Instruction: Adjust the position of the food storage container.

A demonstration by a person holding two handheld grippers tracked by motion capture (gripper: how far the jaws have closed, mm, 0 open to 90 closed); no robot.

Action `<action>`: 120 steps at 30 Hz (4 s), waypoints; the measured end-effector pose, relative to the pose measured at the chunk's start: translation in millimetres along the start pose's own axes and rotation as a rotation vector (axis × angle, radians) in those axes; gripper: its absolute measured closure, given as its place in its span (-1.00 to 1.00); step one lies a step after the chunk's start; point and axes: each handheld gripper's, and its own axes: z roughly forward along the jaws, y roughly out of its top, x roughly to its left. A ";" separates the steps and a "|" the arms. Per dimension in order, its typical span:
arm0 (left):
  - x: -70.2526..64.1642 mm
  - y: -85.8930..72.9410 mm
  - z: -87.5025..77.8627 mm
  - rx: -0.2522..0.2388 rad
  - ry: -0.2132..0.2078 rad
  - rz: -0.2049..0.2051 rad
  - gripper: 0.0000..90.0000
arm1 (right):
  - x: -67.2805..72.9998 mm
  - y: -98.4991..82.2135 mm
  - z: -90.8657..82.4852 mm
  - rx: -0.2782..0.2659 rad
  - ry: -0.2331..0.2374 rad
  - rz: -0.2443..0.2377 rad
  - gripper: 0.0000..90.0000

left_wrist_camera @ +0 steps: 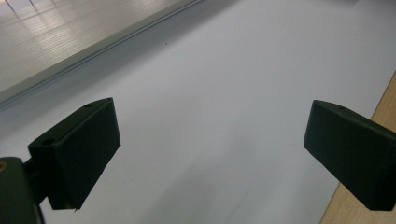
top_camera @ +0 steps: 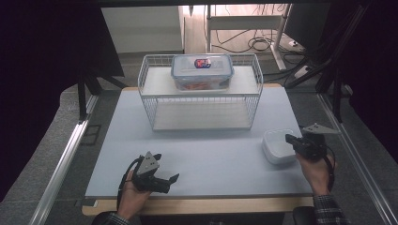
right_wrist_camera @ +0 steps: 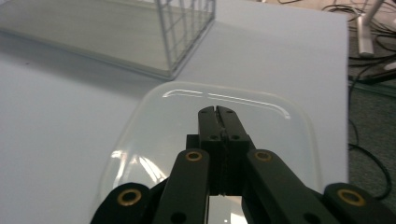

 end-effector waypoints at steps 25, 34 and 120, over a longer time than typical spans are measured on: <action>-2.8 0.5 3.8 0.014 0.004 0.020 -0.92 | -60.0 -11.8 18.8 0.074 -0.143 0.043 0.99; -4.9 1.2 4.2 0.017 0.005 0.035 -0.92 | -49.5 -10.0 25.5 0.095 -0.068 0.041 0.99; -3.2 2.6 1.0 0.076 -0.026 -0.006 -0.90 | 128.0 -21.7 33.1 0.070 0.394 -0.221 -0.78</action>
